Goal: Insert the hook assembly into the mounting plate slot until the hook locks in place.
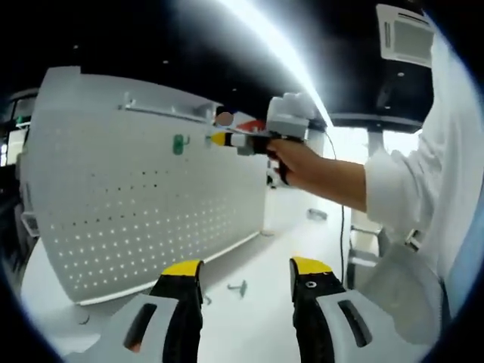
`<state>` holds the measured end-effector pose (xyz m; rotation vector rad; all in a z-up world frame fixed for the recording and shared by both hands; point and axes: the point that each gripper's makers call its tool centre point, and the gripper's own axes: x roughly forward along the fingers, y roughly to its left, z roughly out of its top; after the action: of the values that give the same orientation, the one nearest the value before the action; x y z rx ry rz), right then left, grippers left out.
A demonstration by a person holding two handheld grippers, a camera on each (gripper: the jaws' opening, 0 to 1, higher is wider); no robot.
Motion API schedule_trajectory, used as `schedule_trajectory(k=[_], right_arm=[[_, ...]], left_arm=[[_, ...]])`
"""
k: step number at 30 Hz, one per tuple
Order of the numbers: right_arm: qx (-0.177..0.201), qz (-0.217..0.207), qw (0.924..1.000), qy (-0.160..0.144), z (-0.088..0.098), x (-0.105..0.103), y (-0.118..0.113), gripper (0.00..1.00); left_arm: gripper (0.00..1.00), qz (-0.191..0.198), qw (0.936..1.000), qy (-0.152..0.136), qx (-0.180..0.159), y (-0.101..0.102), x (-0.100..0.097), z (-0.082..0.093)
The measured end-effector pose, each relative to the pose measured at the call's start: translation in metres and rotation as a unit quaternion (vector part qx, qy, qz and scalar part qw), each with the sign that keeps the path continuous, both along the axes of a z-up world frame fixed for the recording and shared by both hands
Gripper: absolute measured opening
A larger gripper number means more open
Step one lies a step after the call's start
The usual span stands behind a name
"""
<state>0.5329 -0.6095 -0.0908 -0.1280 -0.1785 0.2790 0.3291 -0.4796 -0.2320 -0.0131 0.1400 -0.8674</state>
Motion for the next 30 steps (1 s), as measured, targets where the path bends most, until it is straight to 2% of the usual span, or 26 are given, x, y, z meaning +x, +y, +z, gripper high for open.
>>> schedule_trajectory(k=[8, 15, 30], right_arm=[[0.003, -0.006, 0.9999, -0.01, 0.001, 0.013, 0.004, 0.0], [0.032, -0.017, 0.9993, -0.001, -0.001, 0.018, 0.0, 0.0], [0.046, -0.026, 0.9985, 0.009, -0.004, 0.026, 0.003, 0.0]], left_arm=[[0.47, 0.0, 0.9999, 0.01, -0.005, 0.002, 0.0, -0.005], [0.46, -0.003, 0.9999, 0.015, -0.007, 0.0, 0.001, -0.006], [0.44, -0.001, 0.9998, 0.014, -0.015, 0.003, 0.003, -0.003]])
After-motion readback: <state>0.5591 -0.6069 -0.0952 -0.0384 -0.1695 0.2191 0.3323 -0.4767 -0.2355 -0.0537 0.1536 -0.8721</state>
